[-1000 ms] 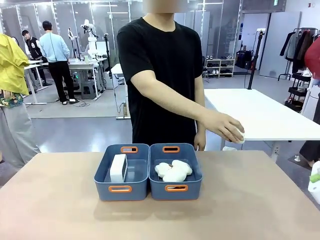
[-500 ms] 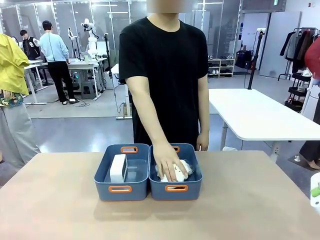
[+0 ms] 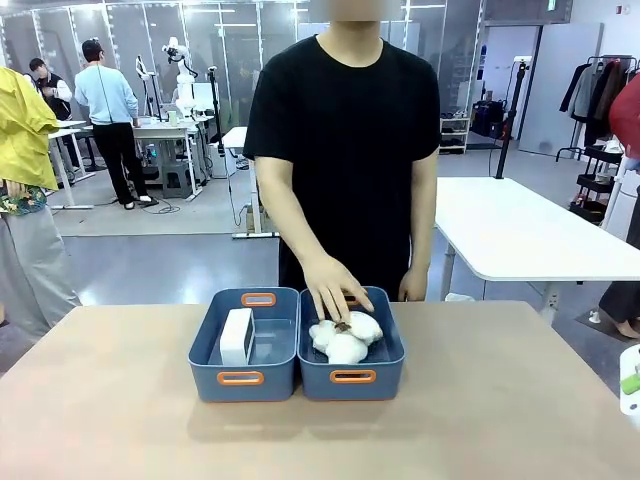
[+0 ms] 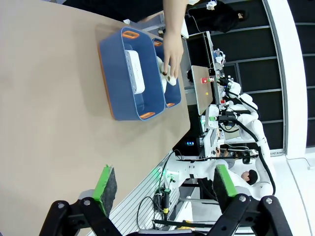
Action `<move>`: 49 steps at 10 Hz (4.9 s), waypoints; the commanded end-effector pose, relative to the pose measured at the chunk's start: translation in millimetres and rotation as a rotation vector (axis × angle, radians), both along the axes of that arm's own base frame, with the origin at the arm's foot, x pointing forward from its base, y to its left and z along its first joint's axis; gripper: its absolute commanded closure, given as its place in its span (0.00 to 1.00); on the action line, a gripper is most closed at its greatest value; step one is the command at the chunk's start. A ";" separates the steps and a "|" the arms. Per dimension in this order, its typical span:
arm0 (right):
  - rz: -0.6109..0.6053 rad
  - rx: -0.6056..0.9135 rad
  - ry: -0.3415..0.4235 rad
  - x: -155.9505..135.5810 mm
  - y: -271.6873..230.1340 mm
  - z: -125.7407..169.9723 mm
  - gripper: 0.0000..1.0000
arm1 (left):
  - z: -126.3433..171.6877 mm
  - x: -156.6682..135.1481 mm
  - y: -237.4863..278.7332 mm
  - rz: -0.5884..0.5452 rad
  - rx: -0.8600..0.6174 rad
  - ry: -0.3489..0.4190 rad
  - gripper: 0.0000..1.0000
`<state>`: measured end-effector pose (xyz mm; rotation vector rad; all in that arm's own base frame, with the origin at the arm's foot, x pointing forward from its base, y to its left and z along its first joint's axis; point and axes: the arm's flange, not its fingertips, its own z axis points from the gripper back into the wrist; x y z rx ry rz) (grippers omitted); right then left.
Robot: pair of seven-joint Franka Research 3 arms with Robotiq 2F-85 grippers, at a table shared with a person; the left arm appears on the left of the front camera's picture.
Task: Sort the digital clocks into the basket.
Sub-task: Pick up the Digital clock from the table and place it into the empty Plastic storage basket.
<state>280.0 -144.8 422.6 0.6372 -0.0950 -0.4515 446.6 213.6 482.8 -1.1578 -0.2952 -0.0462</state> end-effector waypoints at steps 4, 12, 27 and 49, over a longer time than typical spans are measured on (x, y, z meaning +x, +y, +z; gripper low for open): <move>0.128 -0.112 -0.076 14.0 28.7 27.3 0.47 | 2.8 2.4 -1.7 0.015 0.007 0.006 0.00; 0.684 -0.416 -0.055 187.1 278.7 112.6 0.47 | 2.8 2.4 -1.7 0.015 0.007 0.006 0.00; 0.484 -0.292 0.042 311.4 564.3 -11.5 0.47 | 2.8 2.4 -1.7 0.015 0.007 0.006 0.00; 0.501 -0.301 0.097 324.2 563.9 -34.5 0.00 | 2.8 2.4 -1.7 0.015 0.007 0.006 0.00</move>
